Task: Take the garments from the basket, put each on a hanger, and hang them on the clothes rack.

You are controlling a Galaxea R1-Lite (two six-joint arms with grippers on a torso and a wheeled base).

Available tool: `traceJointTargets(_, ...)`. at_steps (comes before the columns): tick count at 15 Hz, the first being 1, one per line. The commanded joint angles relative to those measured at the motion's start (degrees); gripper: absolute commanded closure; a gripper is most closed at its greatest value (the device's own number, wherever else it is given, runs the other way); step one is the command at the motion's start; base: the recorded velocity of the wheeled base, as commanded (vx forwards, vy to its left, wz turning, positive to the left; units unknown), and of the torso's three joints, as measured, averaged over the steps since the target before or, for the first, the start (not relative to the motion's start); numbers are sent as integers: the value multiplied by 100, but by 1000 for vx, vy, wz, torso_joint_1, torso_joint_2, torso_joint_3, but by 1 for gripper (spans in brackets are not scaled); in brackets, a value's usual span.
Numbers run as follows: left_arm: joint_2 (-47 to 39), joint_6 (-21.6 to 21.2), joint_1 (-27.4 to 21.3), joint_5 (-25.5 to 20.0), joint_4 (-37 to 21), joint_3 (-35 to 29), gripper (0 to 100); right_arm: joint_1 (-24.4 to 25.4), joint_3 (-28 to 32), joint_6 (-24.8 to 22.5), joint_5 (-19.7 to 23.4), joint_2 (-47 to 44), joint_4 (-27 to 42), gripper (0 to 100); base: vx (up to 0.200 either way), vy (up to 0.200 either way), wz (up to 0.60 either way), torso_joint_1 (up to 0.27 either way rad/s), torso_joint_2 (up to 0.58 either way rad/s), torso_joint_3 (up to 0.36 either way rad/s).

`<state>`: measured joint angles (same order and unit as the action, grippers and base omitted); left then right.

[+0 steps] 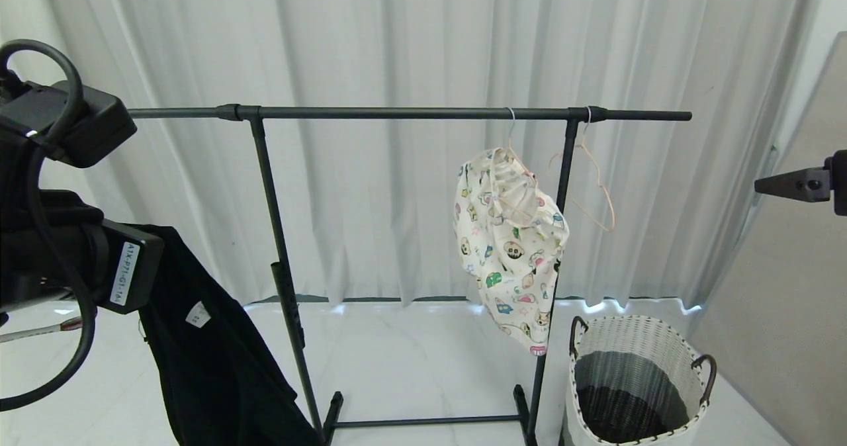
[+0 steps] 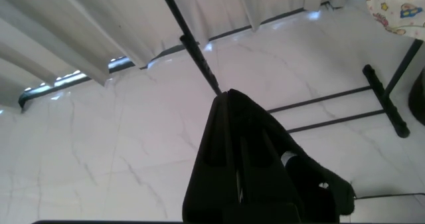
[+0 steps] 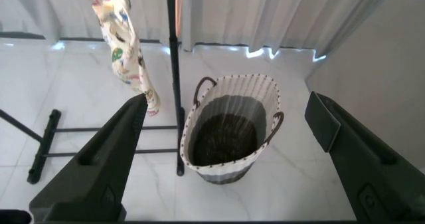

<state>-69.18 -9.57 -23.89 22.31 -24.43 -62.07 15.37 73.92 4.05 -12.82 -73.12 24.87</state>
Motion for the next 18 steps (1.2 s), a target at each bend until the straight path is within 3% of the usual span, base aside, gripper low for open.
traceJointTargets(1,-16,-1,-1,2,0,2,100,1,-1,0,-1,-71,-8,0,0,0,0,222,-510,-281)
traceJointTargets(4,-16,-1,-1,2,0,11,100,-8,-89,-18,-10,-80,-61,0,0,0,0,230,-515,-291)
traceJointTargets(6,-8,8,-19,-34,0,11,100,-17,-229,-36,43,-194,-457,0,0,0,0,159,-344,-185)
traceJointTargets(18,-60,52,-63,-34,8,11,100,-34,-361,-159,527,-836,-949,0,200,0,0,14,-21,-13)
